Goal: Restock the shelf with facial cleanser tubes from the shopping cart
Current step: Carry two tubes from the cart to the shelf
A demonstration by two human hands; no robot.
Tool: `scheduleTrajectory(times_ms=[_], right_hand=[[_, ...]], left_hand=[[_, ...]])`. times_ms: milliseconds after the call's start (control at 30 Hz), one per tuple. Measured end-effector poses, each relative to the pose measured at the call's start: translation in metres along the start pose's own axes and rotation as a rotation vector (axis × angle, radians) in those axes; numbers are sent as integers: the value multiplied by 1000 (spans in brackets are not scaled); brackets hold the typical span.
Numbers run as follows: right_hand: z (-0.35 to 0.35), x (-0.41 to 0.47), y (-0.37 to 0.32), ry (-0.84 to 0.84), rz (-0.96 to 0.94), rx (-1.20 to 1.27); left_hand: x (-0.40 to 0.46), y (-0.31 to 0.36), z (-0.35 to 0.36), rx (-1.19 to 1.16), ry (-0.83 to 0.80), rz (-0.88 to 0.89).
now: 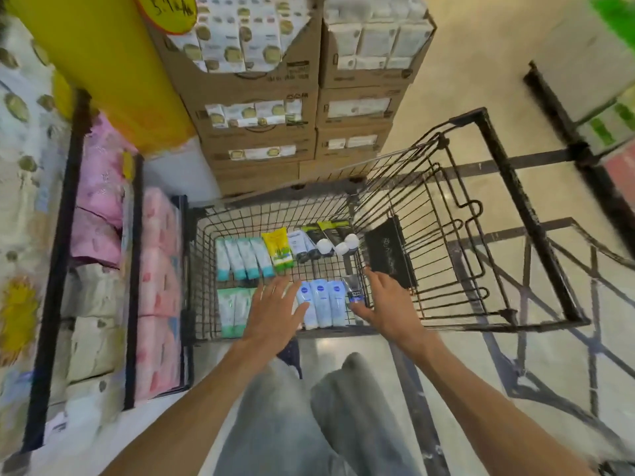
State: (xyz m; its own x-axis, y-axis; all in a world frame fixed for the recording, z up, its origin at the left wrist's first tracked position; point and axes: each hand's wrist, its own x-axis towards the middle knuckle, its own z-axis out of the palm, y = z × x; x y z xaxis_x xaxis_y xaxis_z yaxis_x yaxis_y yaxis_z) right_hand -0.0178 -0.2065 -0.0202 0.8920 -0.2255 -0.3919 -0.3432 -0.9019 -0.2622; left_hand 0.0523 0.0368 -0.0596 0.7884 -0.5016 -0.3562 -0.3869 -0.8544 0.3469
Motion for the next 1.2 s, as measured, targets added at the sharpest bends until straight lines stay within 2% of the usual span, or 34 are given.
scheduleTrajectory(times_ms=[200,367,533,700,833,1100,1200], right_hand=[[43,70,27,-201,129,41],[101,128,59,-396,201,21],[173,168,89,-520,400,198],[236,185,105,-543,515,183],[263,192,98,-468,576,48],[276,191,94,-356,547,-19],[271,188,93,-375,579,87]], left_hand=[[60,-19,31,-54,-91,-29],[104,-32,90,-63,-146,-54],[138,-47,155,-117,-173,-84],[161,-54,195,-194,-195,-113],[173,-57,209,-242,-195,-112],[176,-58,214,-328,-113,-28],[176,-60,215,-337,-84,-14]])
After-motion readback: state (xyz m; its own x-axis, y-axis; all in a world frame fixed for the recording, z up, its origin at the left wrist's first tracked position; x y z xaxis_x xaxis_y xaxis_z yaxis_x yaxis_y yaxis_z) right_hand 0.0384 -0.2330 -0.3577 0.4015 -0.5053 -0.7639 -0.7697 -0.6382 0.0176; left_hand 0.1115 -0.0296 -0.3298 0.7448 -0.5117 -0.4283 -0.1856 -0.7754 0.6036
